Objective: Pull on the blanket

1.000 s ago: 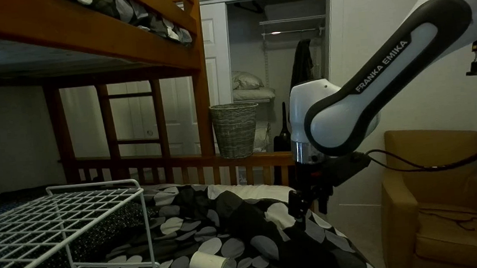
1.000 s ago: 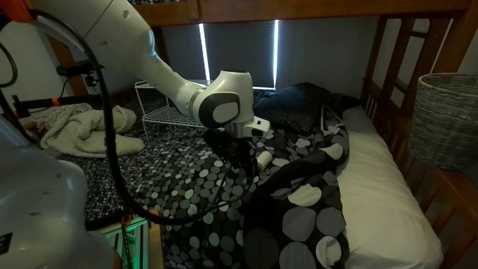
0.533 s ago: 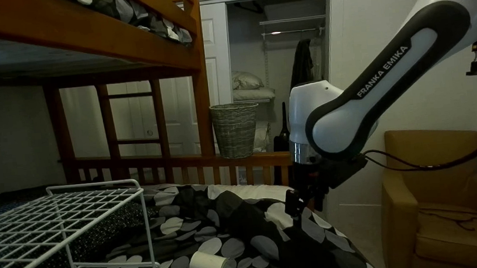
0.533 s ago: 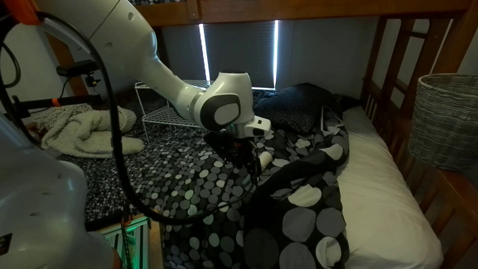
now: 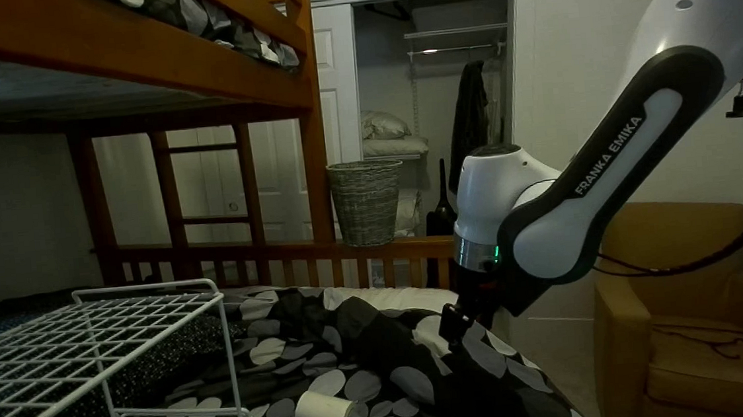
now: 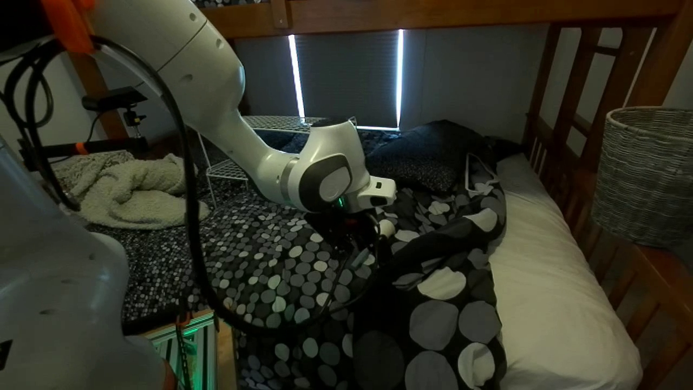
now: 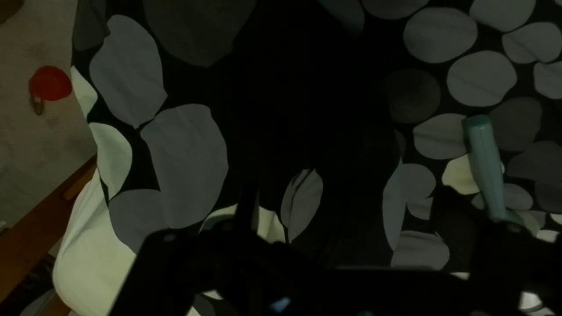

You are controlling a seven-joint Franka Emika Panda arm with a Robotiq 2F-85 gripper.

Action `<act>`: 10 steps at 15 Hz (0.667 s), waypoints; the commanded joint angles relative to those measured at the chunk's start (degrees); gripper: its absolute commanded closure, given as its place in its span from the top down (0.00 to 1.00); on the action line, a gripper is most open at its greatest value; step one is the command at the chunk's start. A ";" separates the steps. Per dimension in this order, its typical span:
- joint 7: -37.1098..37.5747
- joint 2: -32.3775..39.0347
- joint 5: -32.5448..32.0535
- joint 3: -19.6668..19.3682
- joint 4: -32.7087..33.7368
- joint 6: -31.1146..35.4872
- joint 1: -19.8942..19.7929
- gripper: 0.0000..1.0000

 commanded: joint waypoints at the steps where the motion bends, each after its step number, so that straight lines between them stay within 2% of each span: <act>1: 3.84 3.05 -5.17 -0.07 0.00 2.07 -0.59 1.00; 6: 11.26 8.30 -14.09 0.37 1.69 4.16 -0.45 1.00; 10: 18.12 12.29 -21.97 -0.24 3.93 3.28 0.75 1.00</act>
